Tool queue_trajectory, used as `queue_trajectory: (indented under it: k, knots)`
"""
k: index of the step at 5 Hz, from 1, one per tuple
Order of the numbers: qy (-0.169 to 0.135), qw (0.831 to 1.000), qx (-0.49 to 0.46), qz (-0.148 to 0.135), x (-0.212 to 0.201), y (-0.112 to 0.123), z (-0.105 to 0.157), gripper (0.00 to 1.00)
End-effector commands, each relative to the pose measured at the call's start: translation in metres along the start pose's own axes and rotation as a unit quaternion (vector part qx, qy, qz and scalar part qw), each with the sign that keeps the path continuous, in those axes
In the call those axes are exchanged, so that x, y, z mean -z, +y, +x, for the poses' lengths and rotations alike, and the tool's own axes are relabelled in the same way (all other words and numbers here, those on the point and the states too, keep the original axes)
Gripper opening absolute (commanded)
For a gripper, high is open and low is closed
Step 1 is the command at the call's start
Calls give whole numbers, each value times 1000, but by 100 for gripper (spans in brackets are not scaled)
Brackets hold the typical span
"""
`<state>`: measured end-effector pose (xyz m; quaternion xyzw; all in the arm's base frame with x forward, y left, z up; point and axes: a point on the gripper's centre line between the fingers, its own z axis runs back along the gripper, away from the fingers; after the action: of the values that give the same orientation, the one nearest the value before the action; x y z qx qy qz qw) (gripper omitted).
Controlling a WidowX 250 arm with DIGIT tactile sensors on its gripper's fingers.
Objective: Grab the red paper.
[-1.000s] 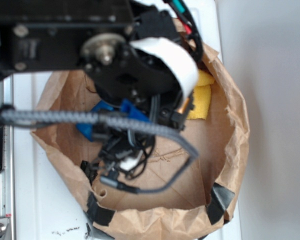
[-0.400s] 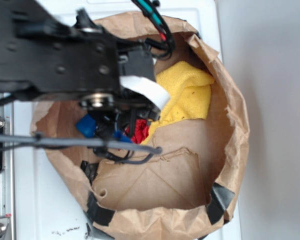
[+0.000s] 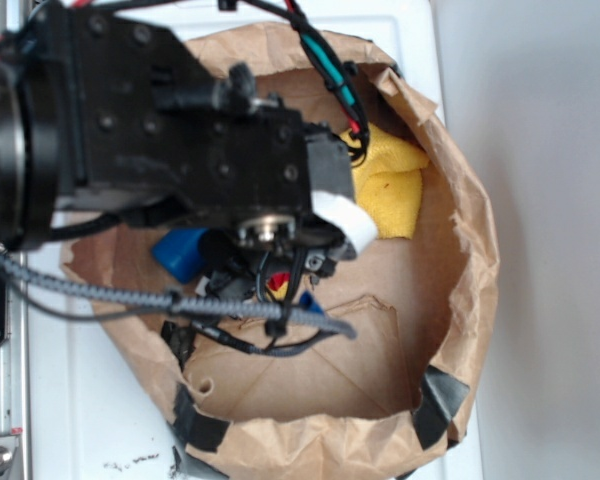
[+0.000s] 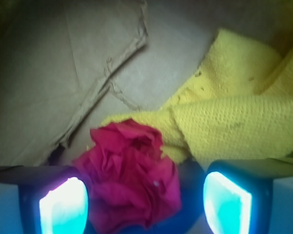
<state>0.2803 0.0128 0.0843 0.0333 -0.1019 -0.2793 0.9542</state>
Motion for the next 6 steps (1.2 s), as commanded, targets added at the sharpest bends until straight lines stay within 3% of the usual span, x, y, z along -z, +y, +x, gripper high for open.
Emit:
queue_trajectory:
  k: [1, 6]
  knots:
    - [-29, 999, 21, -16, -41, -8, 3, 100]
    - [-17, 1000, 0, 17, -3, -25, 31, 100]
